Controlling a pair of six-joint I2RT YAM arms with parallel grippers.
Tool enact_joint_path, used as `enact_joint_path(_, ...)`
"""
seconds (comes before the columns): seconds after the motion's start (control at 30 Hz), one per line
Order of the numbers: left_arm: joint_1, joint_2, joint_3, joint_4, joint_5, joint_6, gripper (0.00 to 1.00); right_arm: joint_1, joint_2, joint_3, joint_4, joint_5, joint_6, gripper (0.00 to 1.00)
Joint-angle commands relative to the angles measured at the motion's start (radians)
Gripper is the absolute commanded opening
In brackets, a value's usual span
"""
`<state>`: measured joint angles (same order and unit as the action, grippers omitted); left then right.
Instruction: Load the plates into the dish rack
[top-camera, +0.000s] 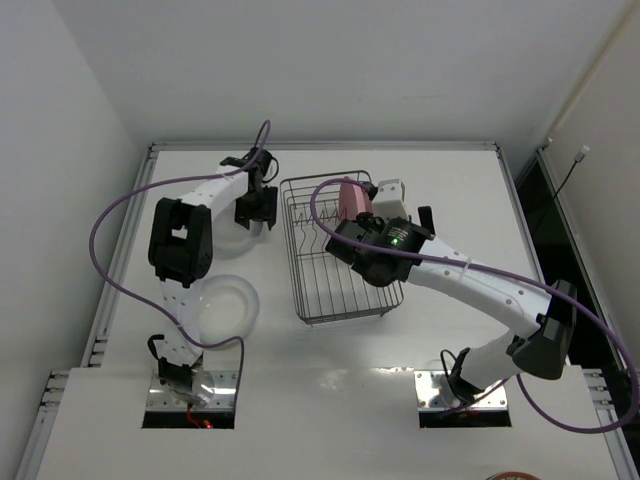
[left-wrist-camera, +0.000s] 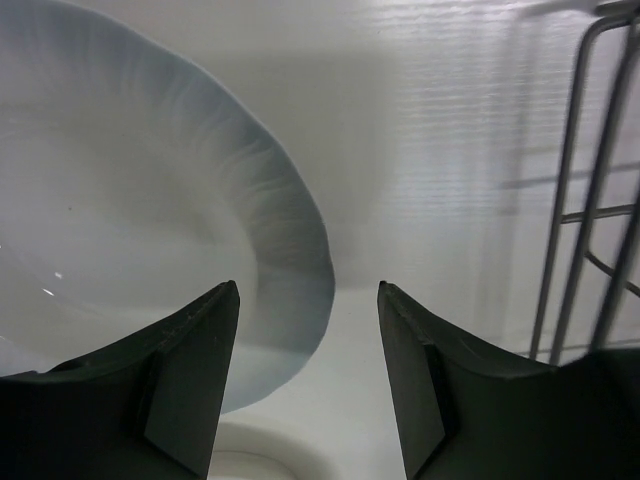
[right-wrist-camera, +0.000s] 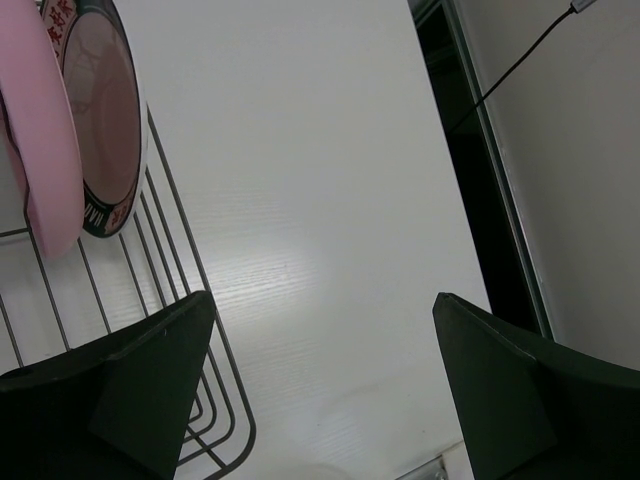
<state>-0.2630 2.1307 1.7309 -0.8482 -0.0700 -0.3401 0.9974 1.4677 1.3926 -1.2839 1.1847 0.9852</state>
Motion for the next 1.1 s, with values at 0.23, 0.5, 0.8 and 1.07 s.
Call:
enact_joint_path(0.23,0.001,0.051,0.047,-0.060,-0.128,-0.005,0.55,0.004,0.000,0.042,0.003,0.020,0.000,0.89)
enact_joint_path(0.5,0.001,0.049,0.047,-0.060,-0.085,0.004,0.21,0.004,0.000,0.042,-0.008,0.020,0.000,0.89)
enact_joint_path(0.8,0.001,-0.081,0.024,0.000,-0.076,0.004,0.00,0.004,0.000,0.032,-0.008,0.020,0.009,0.89)
enact_joint_path(1.07,0.001,-0.325,-0.085,0.146,-0.074,-0.025,0.00,0.004,0.020,0.042,-0.028,0.020,0.009,0.89)
